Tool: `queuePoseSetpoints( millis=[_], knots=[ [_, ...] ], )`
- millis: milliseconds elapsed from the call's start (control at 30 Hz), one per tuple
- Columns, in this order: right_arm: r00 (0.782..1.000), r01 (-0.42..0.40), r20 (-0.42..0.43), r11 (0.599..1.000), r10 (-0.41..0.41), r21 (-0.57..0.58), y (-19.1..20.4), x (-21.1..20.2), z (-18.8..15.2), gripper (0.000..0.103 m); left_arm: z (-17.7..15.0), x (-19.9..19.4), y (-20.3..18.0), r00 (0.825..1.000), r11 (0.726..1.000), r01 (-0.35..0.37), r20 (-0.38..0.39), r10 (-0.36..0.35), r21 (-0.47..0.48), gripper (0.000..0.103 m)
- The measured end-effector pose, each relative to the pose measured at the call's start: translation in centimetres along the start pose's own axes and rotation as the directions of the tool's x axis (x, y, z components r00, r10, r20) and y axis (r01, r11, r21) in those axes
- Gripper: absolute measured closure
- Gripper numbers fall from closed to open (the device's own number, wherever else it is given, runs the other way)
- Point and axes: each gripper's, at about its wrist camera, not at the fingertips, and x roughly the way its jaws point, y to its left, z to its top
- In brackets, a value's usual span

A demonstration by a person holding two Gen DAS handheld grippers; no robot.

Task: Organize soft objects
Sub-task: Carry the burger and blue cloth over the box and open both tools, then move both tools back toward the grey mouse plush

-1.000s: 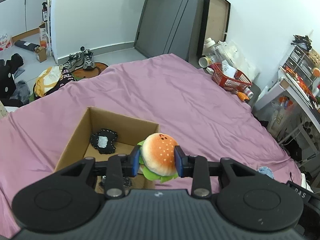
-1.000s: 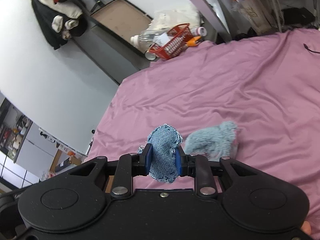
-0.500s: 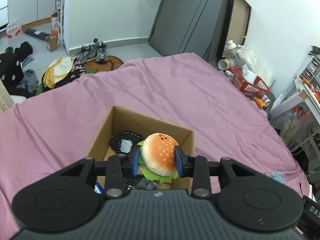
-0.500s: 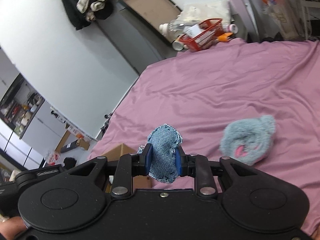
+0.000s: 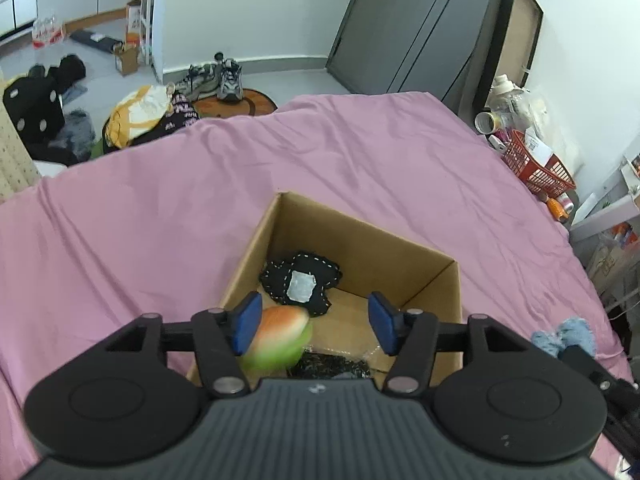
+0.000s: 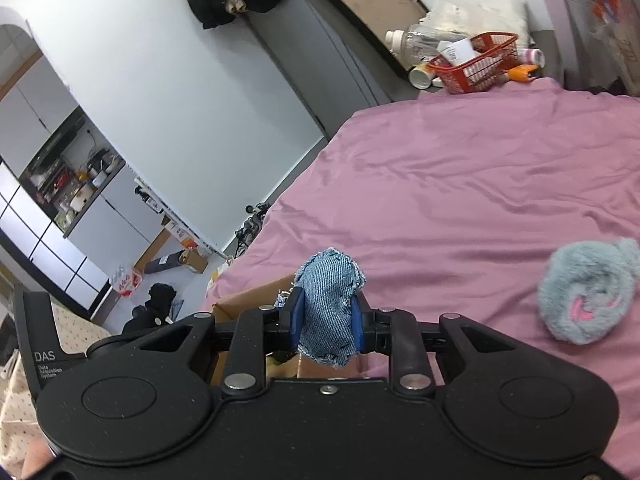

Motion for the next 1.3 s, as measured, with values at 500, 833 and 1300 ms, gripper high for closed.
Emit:
queuePoseSetpoints(
  millis=[500,833,1300],
  knots=[
    [0.989,-0.148,-0.024,0.989,0.148,-0.004,4.2,2.6,1.0,0.055,1.5,-1.6,1.6,0.999,0.998,0.023,-0.036,-0.025,-0.064,0.044],
    [0.998,-0.038,-0.043,0.999,0.038,0.002,2.9,1.3,0.9,0.038,1.2,-4.1,0.6,0.999,0.999,-0.029,0.017,0.029,-0.034,0.036],
    [0.993,0.112,-0.042,0.993,-0.113,-0.026,-0.4,-3.2,1.1,0.003,-1.9,-7.3,-2.8,0.990,0.999,-0.026,0.135,0.030,-0.027,0.024]
  ],
)
